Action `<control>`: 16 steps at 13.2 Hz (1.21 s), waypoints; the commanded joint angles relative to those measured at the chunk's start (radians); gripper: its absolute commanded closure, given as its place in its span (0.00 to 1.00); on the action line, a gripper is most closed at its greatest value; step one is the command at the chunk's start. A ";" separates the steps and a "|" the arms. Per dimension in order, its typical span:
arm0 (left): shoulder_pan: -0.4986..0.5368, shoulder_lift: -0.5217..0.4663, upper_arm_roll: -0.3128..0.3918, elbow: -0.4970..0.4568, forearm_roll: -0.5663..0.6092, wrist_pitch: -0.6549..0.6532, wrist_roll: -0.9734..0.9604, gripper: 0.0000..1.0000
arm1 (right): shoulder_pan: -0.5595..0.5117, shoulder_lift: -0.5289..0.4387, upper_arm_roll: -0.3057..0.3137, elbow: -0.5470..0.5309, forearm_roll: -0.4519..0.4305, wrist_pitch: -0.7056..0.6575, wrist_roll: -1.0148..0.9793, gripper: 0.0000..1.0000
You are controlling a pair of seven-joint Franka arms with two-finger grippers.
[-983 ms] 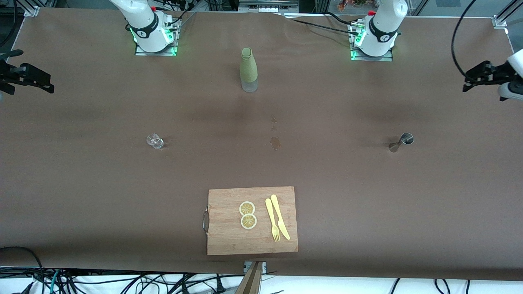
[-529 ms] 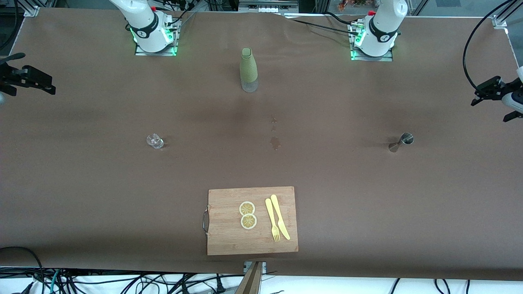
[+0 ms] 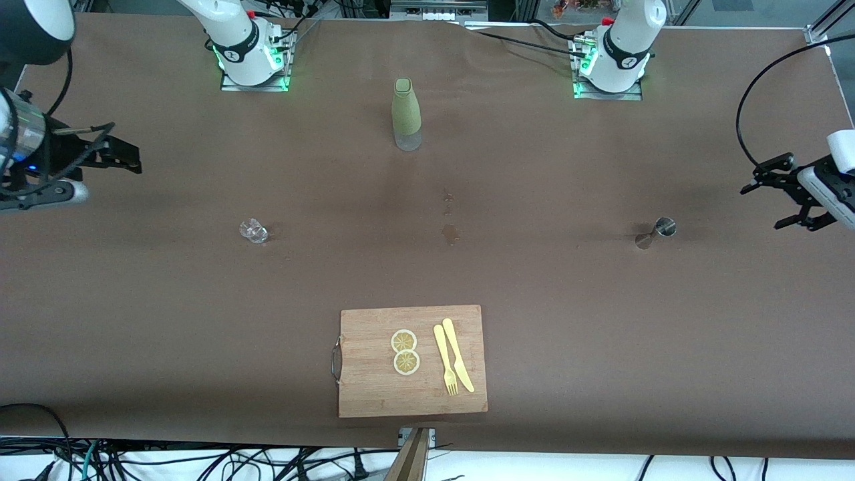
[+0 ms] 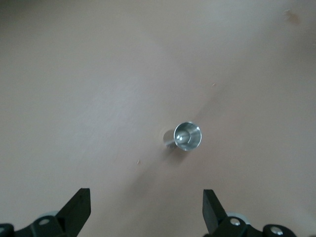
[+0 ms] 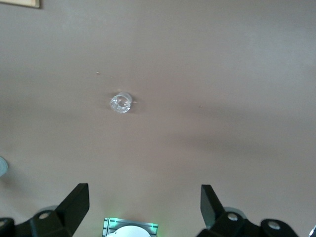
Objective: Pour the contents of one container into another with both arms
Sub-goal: 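Lower the left gripper around the steel jigger while the right gripper nears the beaker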
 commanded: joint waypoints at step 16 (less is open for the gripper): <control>0.208 0.582 0.100 0.126 -0.682 -0.468 1.521 0.00 | -0.081 0.133 -0.009 -0.104 0.135 0.059 -0.647 0.00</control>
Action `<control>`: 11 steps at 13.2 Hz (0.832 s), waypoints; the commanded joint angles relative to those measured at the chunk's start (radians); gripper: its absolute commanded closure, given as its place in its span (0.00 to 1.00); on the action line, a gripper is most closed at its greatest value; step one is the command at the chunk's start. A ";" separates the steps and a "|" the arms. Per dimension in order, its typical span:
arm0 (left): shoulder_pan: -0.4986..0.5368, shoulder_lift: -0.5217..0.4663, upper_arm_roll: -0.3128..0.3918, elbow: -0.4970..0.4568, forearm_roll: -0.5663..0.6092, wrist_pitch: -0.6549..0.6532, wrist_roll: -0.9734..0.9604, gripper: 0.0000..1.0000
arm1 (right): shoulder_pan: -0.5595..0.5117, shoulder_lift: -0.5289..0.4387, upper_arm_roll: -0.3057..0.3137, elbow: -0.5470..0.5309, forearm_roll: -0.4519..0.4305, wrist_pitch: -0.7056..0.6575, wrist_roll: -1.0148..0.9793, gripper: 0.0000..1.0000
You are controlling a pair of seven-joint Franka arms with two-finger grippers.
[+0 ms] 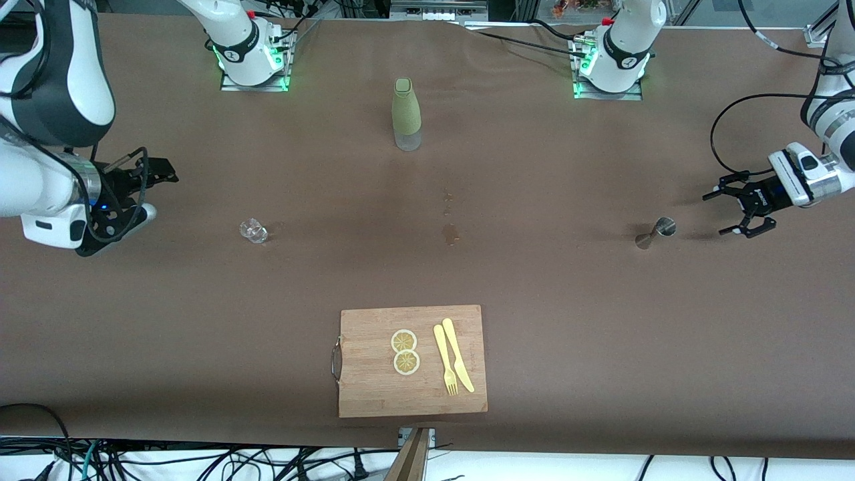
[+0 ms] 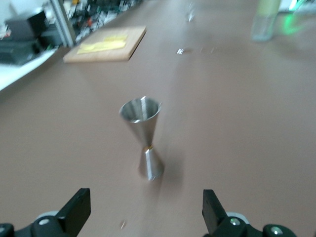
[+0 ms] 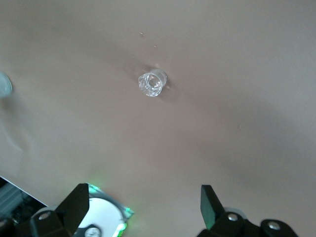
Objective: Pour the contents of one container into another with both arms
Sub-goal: 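Lower the left gripper around the steel jigger while the right gripper nears the beaker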
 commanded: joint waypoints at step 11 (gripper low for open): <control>-0.074 0.419 0.008 0.449 -0.029 -0.392 0.178 0.00 | -0.102 -0.021 0.002 -0.418 0.393 0.365 -0.842 0.00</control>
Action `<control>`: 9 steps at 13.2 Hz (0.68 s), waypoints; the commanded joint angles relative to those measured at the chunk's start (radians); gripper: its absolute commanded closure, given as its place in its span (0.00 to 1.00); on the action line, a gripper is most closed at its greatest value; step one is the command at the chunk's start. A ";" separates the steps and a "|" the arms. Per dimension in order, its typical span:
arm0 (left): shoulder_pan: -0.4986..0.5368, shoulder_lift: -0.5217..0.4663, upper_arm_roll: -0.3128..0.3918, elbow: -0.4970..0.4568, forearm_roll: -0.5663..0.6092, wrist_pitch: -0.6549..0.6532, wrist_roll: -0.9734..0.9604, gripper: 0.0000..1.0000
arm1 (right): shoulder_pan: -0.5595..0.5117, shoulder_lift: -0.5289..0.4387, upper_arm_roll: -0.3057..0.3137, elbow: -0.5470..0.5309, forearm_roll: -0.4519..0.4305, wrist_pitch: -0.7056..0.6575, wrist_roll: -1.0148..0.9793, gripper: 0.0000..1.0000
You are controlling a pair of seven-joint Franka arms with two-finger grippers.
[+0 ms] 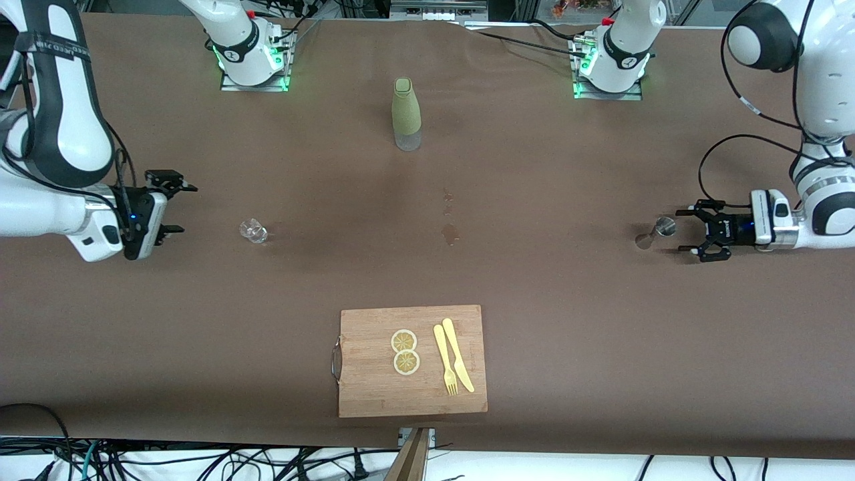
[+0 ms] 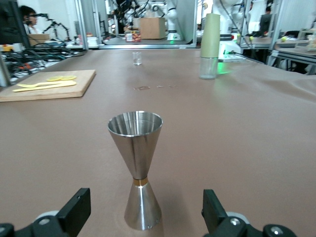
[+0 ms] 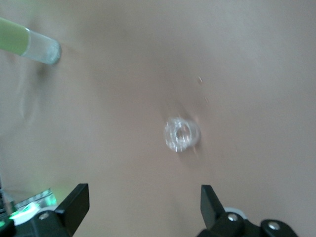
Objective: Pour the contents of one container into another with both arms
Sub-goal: 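Lower the left gripper around the steel jigger while the right gripper nears the beaker, then close the left gripper on the jigger while the right gripper grasps the beaker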
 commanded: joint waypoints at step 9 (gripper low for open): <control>-0.029 0.097 0.027 0.044 -0.067 -0.066 0.215 0.40 | -0.045 -0.008 -0.166 -0.326 0.398 0.117 -0.843 0.00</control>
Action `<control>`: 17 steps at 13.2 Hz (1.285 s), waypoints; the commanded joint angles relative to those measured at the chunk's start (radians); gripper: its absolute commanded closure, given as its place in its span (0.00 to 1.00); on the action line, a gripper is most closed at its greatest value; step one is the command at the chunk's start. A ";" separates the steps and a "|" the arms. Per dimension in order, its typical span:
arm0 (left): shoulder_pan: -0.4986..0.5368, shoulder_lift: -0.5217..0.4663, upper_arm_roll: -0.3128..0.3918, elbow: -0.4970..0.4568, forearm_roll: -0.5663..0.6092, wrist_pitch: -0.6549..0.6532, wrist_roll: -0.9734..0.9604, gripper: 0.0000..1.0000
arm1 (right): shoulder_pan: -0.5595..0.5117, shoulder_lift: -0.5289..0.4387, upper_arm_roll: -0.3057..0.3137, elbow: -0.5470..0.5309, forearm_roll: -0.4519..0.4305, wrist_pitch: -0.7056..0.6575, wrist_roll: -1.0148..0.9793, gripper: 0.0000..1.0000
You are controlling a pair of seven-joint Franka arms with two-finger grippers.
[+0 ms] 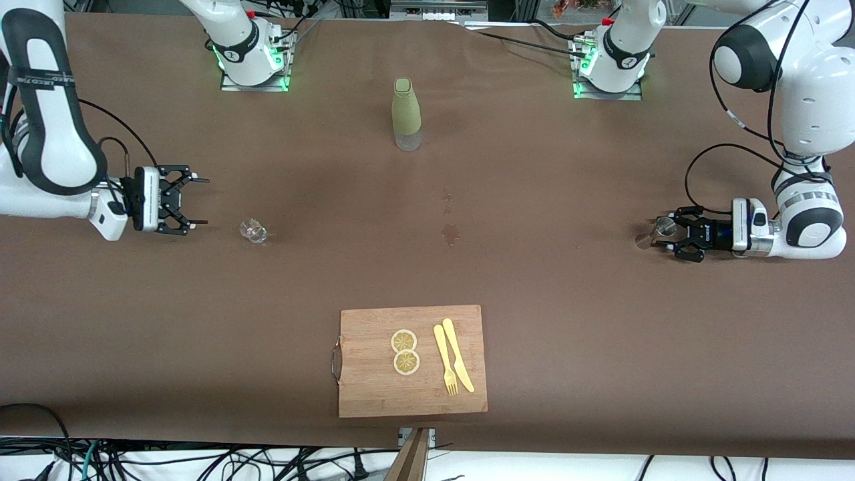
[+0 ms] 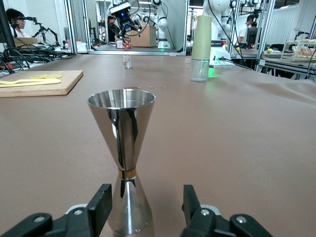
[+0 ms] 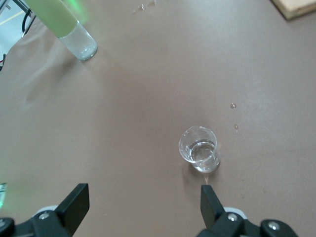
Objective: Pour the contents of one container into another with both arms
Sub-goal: 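Close the left gripper on the jigger while the right gripper grasps the beaker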
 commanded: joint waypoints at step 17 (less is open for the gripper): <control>-0.032 0.031 0.030 0.005 -0.061 -0.077 0.232 0.48 | -0.080 0.309 -0.065 -0.046 0.646 -0.087 -0.720 0.00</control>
